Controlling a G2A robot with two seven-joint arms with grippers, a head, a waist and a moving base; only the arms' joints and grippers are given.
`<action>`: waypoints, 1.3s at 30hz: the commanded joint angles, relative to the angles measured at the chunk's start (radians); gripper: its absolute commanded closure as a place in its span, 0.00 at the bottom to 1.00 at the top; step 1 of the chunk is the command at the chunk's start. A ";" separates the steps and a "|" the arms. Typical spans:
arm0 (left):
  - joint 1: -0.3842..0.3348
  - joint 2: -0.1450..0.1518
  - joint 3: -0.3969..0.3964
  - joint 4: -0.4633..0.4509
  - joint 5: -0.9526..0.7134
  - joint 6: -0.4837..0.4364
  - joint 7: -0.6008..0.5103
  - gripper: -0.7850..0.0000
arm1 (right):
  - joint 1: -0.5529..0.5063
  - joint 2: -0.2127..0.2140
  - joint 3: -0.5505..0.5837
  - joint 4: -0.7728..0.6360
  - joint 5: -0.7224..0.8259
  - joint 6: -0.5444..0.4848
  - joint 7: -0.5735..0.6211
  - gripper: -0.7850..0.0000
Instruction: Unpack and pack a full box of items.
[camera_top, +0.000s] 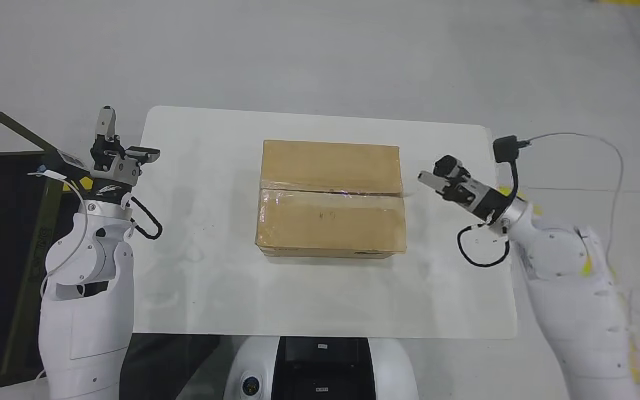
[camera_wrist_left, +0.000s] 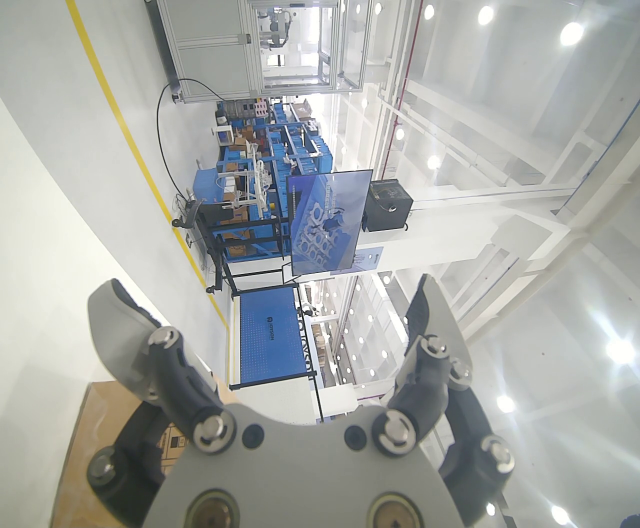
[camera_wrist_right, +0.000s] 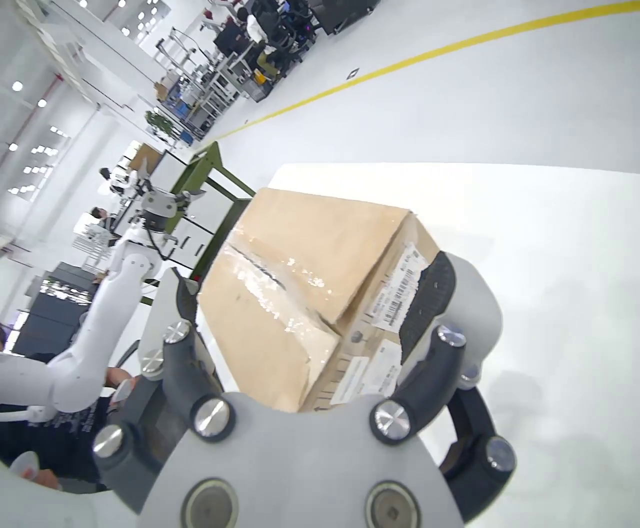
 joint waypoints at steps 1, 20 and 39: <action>0.000 0.000 0.000 0.000 0.000 0.000 0.000 0.00 | 0.006 -0.001 -0.016 0.019 -0.024 -0.030 -0.013 0.00; 0.000 0.000 0.000 0.000 0.000 0.000 0.000 0.00 | 0.071 0.000 -0.094 0.113 -0.085 -0.139 -0.003 0.35; 0.000 0.000 0.000 0.000 0.000 0.000 0.000 0.00 | 0.058 0.007 -0.123 0.101 -0.129 -0.104 -0.007 0.56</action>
